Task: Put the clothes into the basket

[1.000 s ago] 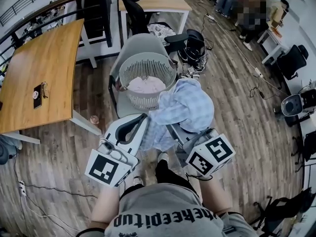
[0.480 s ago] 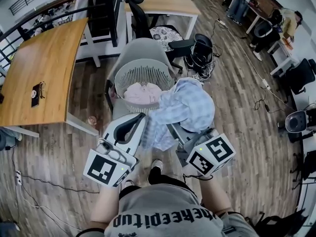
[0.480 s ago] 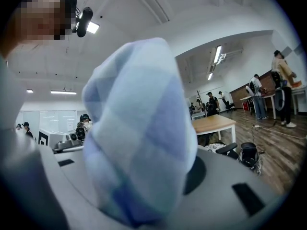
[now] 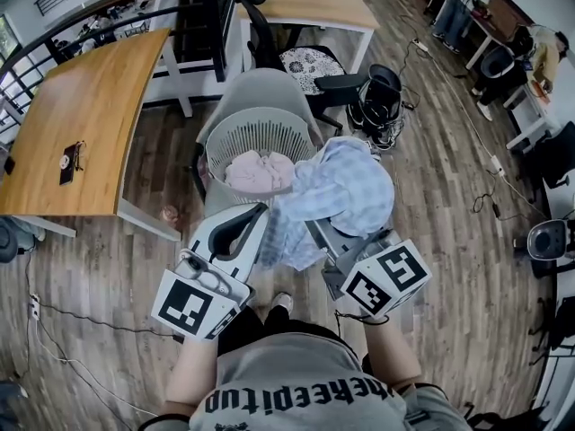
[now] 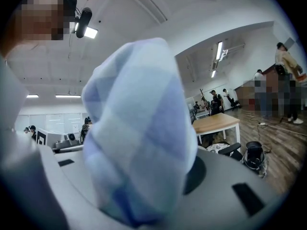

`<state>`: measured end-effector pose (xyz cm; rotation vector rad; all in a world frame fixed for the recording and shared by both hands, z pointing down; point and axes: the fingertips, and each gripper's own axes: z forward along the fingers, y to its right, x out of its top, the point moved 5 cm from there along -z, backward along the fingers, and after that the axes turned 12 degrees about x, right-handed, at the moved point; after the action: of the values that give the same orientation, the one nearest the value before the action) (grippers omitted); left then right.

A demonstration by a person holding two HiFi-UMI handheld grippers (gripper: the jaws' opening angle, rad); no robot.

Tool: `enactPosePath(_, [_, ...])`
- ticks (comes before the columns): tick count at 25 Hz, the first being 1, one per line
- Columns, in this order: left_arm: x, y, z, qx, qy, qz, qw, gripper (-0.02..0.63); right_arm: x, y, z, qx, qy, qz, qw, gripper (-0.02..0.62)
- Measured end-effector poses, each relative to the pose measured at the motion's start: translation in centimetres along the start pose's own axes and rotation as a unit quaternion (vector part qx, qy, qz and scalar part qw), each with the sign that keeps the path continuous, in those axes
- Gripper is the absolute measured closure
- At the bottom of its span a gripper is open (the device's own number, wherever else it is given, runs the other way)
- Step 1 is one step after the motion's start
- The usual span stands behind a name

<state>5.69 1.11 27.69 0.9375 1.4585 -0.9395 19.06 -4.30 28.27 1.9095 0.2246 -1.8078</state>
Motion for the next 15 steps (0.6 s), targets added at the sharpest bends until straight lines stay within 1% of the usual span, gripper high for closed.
enactPosePath(7, [0.1, 0.0, 0.7, 0.006, -0.002, 0.008, 0.9999, 0.592, -0.1, 1.0, 0.1, 0.002, 0.005, 0.008, 1.0, 0.403])
enactPosePath(15, [0.0, -1.9, 1.5, 0.001, -0.003, 0.007, 1.0, 0.592, 0.2, 1.4, 1.8, -0.006, 0.006, 0.006, 1.0, 0.403])
